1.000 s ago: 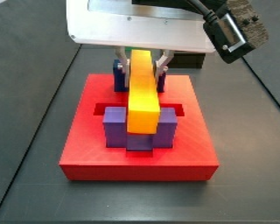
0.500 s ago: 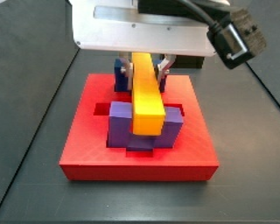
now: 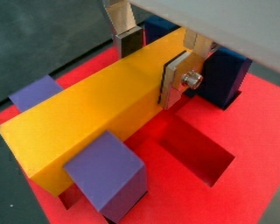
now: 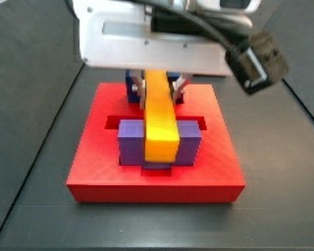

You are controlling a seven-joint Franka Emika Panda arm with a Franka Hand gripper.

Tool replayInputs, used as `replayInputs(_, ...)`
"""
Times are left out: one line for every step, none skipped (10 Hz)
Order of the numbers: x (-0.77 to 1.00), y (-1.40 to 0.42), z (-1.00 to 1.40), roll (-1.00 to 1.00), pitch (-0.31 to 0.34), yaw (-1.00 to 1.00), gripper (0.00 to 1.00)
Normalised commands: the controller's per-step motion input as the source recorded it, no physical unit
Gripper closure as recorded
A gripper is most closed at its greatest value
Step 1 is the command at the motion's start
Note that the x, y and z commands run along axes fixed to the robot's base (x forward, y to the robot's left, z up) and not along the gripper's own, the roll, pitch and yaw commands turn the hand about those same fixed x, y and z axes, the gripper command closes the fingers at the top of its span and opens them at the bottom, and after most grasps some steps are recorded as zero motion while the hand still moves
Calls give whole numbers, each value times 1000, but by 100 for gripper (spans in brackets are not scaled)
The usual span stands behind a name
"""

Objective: Pick up the yellow object. Move up. Move to above the board. Insert the yellow object.
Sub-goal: Insert the yellow object.

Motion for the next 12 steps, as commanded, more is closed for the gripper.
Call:
replayInputs(0,-86,-371,266,0,14,100)
replayInputs(0,-20,-374,310,0,60,100)
replayInputs(0,0,-366,277,0,23,100)
replayInputs(37,0,-377,311,1,34,100)
replayInputs(86,0,-371,270,1,0,100)
replayInputs(20,0,-274,89,0,0,100)
replayInputs(6,0,-249,0,0,0,100)
replayInputs(0,0,-220,-81,49,-11,100)
replayInputs(0,0,-320,-179,64,-6,100)
replayInputs(74,-66,-206,-109,27,-66,100)
replayInputs(149,-166,-157,-46,29,-97,100)
replayInputs(109,-214,-149,-9,0,-114,100)
